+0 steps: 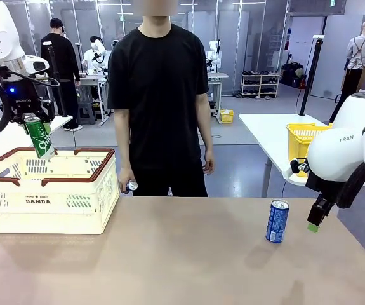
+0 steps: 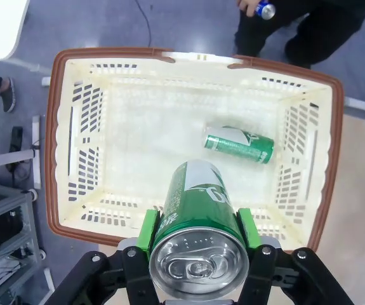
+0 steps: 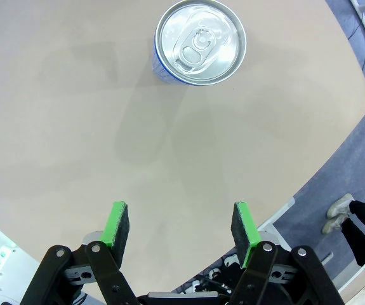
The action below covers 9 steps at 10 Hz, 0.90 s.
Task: Place the drinks into the Shopping basket.
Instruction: Pick up one drink and place it into the Shopping basket.
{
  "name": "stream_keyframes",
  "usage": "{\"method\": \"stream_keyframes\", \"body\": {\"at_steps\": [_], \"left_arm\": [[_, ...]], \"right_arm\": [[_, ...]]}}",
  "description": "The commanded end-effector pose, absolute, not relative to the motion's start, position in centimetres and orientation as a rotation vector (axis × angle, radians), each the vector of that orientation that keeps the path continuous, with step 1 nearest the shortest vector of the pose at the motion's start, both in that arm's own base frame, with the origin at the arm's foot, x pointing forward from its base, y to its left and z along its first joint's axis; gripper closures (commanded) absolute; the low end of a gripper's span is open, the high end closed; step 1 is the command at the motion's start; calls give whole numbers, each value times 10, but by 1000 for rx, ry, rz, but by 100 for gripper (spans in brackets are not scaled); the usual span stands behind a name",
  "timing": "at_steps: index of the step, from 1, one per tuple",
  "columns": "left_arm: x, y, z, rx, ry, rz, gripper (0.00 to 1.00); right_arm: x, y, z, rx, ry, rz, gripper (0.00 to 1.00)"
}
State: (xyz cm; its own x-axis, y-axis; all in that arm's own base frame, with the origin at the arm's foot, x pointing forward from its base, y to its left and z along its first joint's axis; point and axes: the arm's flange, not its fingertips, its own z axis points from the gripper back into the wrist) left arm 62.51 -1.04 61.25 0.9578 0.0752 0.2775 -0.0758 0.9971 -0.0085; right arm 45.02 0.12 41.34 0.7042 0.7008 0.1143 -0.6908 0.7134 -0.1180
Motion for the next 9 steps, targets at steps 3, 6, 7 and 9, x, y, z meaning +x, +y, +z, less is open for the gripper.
{"method": "stream_keyframes", "body": {"at_steps": [3,6,7,9], "left_arm": [[657,10,590,14,-231,64,41],[684,42,547,3,-155,-36,41],[687,48,534,-3,-122,-63,41],[686,52,508,-3,-95,-90,41]], "right_arm": [[449,1,413,-69,-154,773,19],[449,1,413,-69,-154,773,19],[449,1,413,-69,-154,773,19],[449,1,413,-69,-154,773,19]]}}
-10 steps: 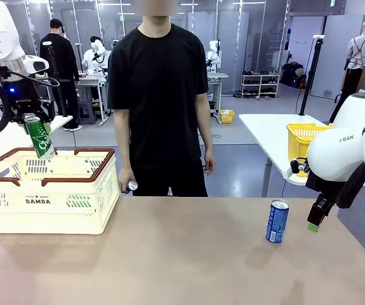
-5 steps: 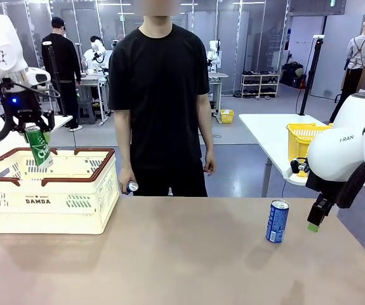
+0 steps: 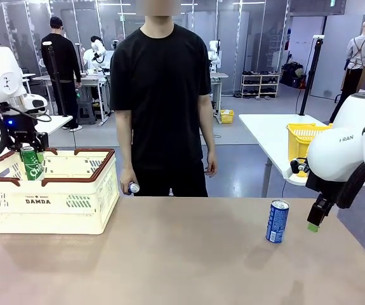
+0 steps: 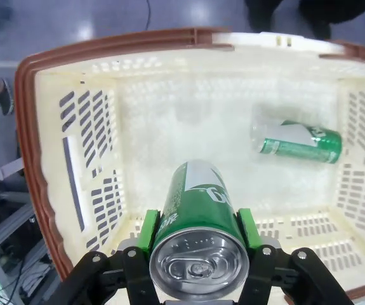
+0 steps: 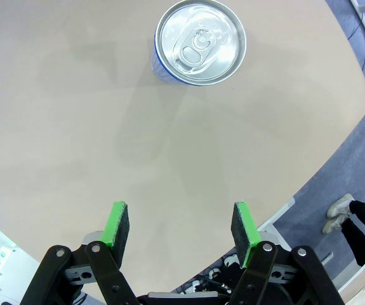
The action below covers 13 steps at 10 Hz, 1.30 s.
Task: Place the drinks into the Shopping basket.
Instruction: Pick up one drink and place it into the Shopping basket.
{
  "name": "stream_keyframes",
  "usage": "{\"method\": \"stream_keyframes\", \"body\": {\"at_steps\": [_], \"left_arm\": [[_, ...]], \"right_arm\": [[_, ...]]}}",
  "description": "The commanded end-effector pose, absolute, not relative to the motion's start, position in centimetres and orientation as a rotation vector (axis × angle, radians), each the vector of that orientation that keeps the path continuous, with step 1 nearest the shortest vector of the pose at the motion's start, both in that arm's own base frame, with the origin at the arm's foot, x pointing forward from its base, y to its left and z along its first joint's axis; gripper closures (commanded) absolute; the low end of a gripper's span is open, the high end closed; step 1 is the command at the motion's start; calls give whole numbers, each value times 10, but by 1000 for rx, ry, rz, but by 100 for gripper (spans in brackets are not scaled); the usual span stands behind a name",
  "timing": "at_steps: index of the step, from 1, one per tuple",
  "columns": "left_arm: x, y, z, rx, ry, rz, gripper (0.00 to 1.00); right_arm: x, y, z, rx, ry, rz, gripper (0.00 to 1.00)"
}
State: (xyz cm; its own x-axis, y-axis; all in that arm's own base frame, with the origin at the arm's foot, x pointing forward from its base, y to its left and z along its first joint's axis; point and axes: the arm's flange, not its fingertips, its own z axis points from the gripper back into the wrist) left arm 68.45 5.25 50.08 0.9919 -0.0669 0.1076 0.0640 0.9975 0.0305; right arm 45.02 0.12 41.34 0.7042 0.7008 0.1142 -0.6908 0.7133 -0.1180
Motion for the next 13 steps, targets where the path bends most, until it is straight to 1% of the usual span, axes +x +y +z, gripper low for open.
{"method": "stream_keyframes", "body": {"at_steps": [1,4,8,13], "left_arm": [[685,54,496,-26,-89,-106,41],[675,69,472,-78,-73,-107,41],[687,69,436,-88,-1,-137,41],[701,75,401,-93,38,-136,41]], "right_arm": [[449,1,413,-69,-154,773,19],[449,1,413,-69,-154,773,19],[449,1,413,-69,-154,773,19],[449,1,413,-69,-154,773,19]]}}
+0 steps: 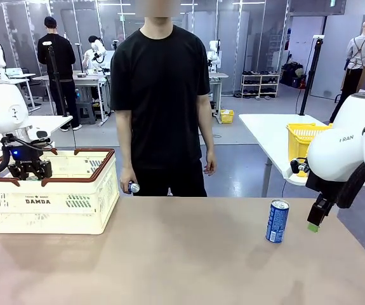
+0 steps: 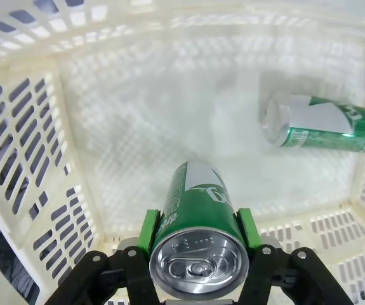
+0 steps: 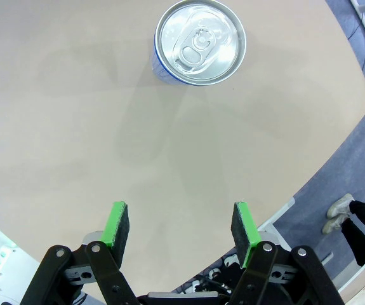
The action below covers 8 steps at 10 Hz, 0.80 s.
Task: Place the drinks into the Shopping basket.
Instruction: Pick up one drink and place it into the Shopping basket.
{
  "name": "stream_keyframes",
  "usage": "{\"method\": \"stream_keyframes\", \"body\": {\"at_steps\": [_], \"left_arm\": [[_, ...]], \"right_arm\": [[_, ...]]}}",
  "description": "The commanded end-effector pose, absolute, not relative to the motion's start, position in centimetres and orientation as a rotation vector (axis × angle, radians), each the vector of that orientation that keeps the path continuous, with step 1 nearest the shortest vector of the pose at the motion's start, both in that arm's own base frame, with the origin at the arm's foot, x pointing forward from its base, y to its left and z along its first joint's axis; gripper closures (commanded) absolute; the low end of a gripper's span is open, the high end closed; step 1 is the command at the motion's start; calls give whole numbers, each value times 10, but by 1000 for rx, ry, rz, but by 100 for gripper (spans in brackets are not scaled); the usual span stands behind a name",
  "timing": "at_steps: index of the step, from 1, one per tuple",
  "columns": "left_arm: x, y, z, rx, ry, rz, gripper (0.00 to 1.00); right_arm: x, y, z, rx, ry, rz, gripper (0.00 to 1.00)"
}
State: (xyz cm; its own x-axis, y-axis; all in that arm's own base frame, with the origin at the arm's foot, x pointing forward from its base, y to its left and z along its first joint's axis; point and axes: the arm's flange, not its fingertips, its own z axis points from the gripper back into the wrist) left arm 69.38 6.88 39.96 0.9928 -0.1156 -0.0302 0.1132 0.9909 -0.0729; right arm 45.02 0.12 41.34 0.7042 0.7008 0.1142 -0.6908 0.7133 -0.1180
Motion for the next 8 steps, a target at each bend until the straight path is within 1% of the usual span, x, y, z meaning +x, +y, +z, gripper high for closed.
{"method": "stream_keyframes", "body": {"at_steps": [1,8], "left_arm": [[701,76,396,-83,44,-141,41],[710,73,366,-77,64,-156,41]], "right_arm": [[449,1,413,-69,-154,773,19],[449,1,413,-69,-154,773,19]]}}
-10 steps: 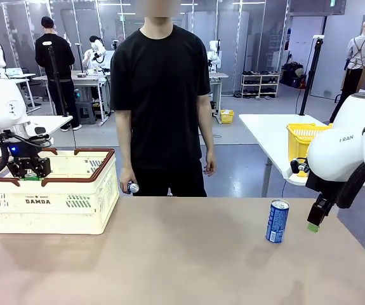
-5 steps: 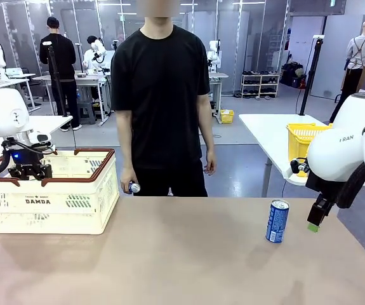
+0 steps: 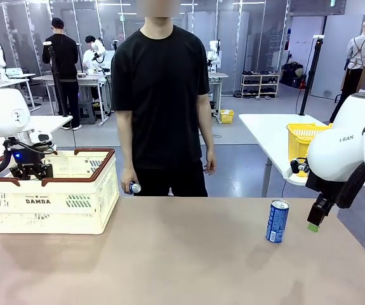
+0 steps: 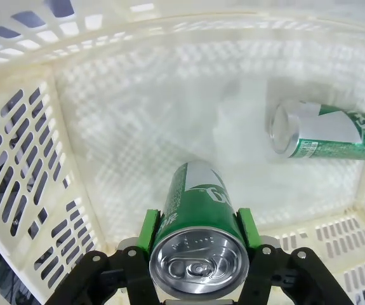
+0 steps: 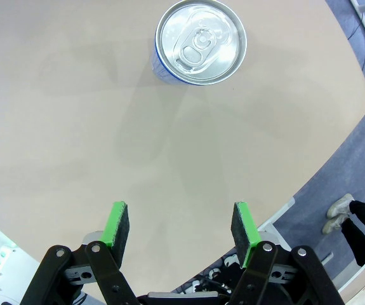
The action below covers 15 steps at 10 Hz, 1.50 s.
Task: Place the drinks into the Shopping basket.
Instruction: Pick up one drink and place it into the Shopping basket.
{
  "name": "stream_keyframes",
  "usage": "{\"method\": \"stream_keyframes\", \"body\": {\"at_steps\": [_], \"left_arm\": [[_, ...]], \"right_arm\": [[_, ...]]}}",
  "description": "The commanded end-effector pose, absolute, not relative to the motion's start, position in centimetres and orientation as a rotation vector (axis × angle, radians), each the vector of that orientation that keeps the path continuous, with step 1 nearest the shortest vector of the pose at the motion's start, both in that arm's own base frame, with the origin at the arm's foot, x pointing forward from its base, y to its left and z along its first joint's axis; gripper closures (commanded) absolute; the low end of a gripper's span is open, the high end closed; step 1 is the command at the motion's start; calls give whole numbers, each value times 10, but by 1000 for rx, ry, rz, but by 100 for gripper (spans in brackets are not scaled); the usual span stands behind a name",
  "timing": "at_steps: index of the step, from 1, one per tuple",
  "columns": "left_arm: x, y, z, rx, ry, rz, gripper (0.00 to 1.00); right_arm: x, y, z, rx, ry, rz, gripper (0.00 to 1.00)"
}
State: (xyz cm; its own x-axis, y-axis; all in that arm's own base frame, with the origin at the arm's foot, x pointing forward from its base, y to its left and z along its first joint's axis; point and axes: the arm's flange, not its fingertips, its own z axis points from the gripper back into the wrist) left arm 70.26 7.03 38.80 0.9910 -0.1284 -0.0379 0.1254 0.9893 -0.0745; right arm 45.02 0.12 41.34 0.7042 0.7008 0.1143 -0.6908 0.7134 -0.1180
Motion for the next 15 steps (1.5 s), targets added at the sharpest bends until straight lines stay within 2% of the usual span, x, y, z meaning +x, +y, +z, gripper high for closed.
{"method": "stream_keyframes", "body": {"at_steps": [1,4,5,10,15], "left_arm": [[709,72,366,-92,63,-163,41],[705,74,381,-83,33,-149,9],[704,75,389,-91,21,-152,2],[691,61,443,-44,-83,-155,2],[682,55,477,-25,-101,-143,2]], "right_arm": [[449,1,413,-69,-154,773,19],[449,1,413,-69,-154,773,19],[449,1,413,-69,-154,773,19],[449,1,413,-69,-154,773,19],[449,1,413,-69,-154,773,19]]}}
